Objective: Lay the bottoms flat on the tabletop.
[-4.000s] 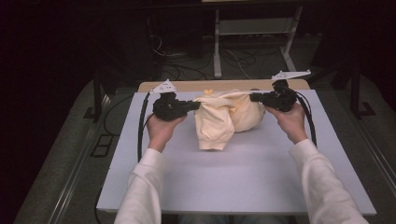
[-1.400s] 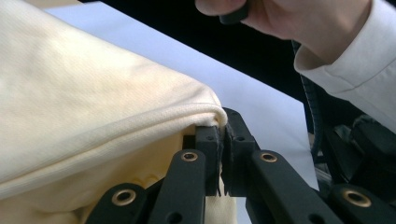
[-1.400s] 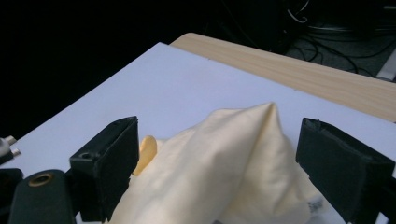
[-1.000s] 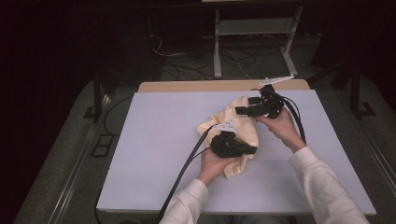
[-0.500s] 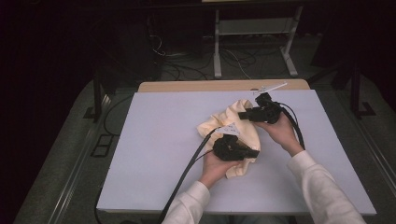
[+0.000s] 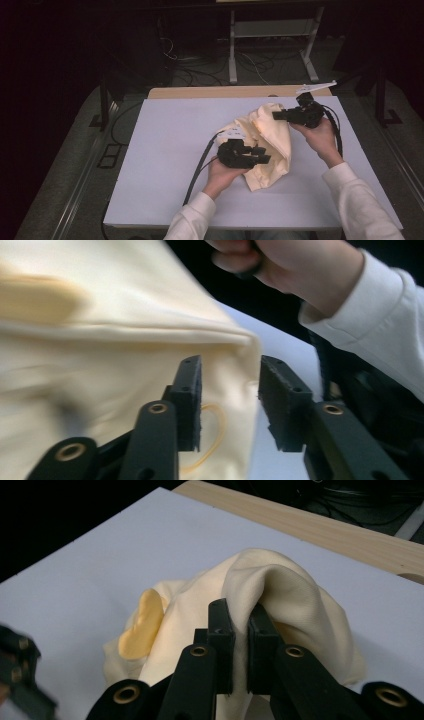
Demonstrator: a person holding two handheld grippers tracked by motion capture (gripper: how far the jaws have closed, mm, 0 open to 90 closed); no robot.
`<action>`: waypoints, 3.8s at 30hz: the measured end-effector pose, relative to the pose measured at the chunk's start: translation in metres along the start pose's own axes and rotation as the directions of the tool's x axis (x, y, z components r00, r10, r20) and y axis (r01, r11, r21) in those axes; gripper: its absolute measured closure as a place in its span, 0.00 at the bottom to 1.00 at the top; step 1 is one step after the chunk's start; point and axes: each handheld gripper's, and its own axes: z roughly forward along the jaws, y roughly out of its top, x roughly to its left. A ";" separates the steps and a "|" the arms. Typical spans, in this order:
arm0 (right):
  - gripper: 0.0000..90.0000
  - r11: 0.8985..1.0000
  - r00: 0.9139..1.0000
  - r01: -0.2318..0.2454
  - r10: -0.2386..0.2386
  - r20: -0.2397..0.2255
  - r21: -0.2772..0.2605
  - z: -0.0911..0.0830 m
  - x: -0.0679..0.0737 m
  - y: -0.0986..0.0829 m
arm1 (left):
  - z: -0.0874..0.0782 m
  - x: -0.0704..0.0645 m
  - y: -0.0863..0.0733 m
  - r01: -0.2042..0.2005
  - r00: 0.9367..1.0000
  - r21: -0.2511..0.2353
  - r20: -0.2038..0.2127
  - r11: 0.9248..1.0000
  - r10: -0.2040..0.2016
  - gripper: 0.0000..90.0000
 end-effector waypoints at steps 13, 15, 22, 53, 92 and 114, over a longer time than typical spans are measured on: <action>0.92 0.999 0.999 -0.045 0.045 0.000 -0.022 -0.021 -0.021 -0.016 | -0.049 0.045 -0.004 0.092 0.967 -0.087 -0.231 0.992 -0.110 0.46; 0.92 0.999 0.999 -0.042 0.042 0.002 -0.022 -0.021 -0.021 -0.017 | -0.048 0.049 -0.006 0.100 0.961 -0.076 -0.249 0.992 -0.117 0.44; 0.92 0.999 0.999 -0.039 0.039 0.000 -0.020 -0.023 -0.019 -0.018 | -0.039 0.071 -0.014 0.141 0.945 -0.047 -0.290 0.989 -0.149 0.42; 0.91 0.994 0.994 -0.108 0.108 0.021 0.000 -0.036 -0.039 -0.048 | -0.002 0.124 -0.029 0.379 0.895 0.059 -0.278 0.924 -0.349 0.59; 0.91 0.975 0.969 -0.215 0.206 0.135 0.056 0.002 -0.040 -0.026 | -0.080 0.092 0.015 0.219 0.951 -0.127 -0.192 0.967 -0.240 0.95; 0.74 0.990 0.993 -0.067 0.055 0.103 0.126 0.068 -0.016 -0.003 | -0.125 0.053 -0.024 0.217 0.959 -0.178 -0.144 0.960 -0.243 0.96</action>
